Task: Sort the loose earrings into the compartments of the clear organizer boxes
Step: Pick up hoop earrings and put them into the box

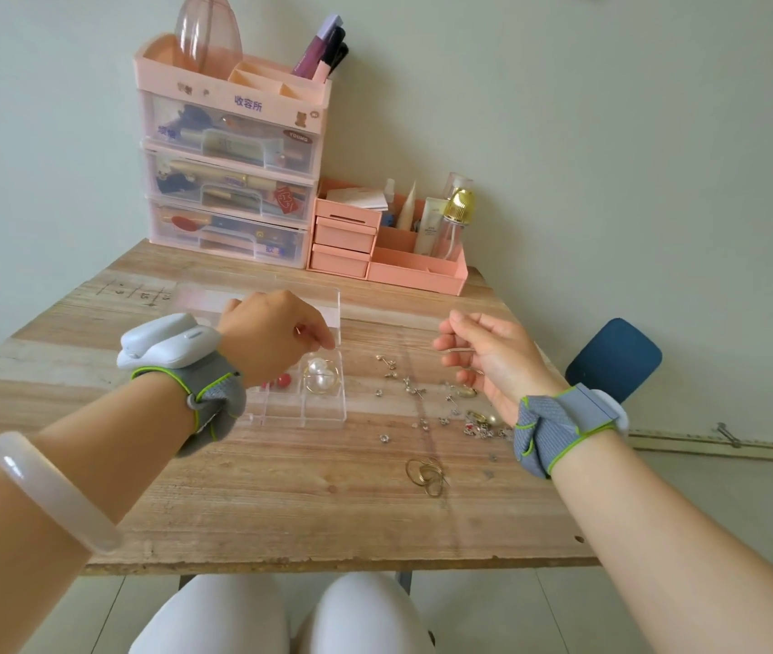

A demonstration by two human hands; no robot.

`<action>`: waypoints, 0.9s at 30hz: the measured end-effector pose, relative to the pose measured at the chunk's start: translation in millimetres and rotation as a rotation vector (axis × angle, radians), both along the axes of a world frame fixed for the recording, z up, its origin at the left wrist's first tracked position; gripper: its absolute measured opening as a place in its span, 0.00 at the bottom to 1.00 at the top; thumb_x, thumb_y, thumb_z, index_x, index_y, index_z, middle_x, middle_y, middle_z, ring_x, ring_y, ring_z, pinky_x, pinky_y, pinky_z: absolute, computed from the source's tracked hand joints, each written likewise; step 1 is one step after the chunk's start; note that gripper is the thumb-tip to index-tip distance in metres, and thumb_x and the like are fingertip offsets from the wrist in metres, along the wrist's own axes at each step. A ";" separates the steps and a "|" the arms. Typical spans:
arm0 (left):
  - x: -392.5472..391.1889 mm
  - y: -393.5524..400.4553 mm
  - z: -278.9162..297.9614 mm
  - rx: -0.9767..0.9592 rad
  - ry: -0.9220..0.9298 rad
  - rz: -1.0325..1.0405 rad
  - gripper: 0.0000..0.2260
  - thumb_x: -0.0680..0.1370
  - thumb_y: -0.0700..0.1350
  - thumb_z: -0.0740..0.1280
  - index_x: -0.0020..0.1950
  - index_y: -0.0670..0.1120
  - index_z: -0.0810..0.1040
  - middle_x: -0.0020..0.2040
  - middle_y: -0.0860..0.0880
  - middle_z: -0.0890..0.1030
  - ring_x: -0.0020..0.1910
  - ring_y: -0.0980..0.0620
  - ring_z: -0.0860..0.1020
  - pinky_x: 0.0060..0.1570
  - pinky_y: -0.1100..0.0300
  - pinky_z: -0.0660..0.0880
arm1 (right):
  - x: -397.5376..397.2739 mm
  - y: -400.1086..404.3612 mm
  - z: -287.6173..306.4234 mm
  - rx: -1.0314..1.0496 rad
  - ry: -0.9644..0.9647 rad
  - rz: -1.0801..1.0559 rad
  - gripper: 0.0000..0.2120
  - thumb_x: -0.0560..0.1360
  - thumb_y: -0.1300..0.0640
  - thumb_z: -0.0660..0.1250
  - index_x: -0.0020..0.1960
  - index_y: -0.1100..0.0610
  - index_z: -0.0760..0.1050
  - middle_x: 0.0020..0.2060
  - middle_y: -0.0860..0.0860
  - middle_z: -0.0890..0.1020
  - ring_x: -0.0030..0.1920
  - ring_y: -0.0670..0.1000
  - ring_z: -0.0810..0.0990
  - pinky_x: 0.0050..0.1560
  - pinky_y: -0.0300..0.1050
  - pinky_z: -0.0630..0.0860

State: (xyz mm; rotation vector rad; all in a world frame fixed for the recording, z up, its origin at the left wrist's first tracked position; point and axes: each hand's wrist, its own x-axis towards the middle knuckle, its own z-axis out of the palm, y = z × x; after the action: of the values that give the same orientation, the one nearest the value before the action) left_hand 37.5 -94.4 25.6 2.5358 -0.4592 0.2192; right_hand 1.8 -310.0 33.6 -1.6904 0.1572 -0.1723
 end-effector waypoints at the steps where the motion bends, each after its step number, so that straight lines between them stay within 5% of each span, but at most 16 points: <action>1: -4.0 -3.1 -0.6 -0.021 0.021 -0.012 0.11 0.76 0.41 0.63 0.42 0.57 0.81 0.36 0.60 0.75 0.39 0.53 0.76 0.58 0.50 0.70 | -1.6 -1.9 -0.2 -0.022 0.002 0.001 0.10 0.78 0.56 0.62 0.40 0.57 0.75 0.32 0.50 0.79 0.24 0.42 0.74 0.23 0.33 0.66; 11: -56.6 -54.6 -9.5 -0.035 0.050 -0.338 0.06 0.75 0.46 0.66 0.49 0.54 0.81 0.45 0.57 0.80 0.47 0.56 0.76 0.57 0.55 0.72 | -11.3 -11.9 -10.6 -0.142 -0.004 0.000 0.09 0.77 0.57 0.63 0.41 0.57 0.77 0.32 0.50 0.78 0.26 0.43 0.72 0.25 0.35 0.64; 19: -63.8 -78.7 -25.2 0.146 -0.041 -0.460 0.09 0.76 0.41 0.63 0.51 0.52 0.80 0.52 0.53 0.79 0.54 0.51 0.73 0.50 0.60 0.59 | -13.3 -12.5 -12.8 -0.154 0.007 0.011 0.09 0.78 0.58 0.62 0.45 0.62 0.77 0.33 0.52 0.77 0.27 0.45 0.70 0.22 0.34 0.62; 27: -61.6 -77.8 -26.4 0.179 0.049 -0.513 0.07 0.75 0.39 0.64 0.48 0.48 0.79 0.49 0.49 0.79 0.50 0.49 0.76 0.51 0.57 0.73 | -10.2 -9.0 -16.1 -0.151 0.000 0.001 0.09 0.77 0.58 0.63 0.43 0.61 0.77 0.32 0.52 0.77 0.27 0.46 0.70 0.20 0.33 0.61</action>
State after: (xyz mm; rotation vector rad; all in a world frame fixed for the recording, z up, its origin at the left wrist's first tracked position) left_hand -24.1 -172.2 -0.8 2.4831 -1.1261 -0.0801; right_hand -8.4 -319.0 17.5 -1.8402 0.1460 -0.1871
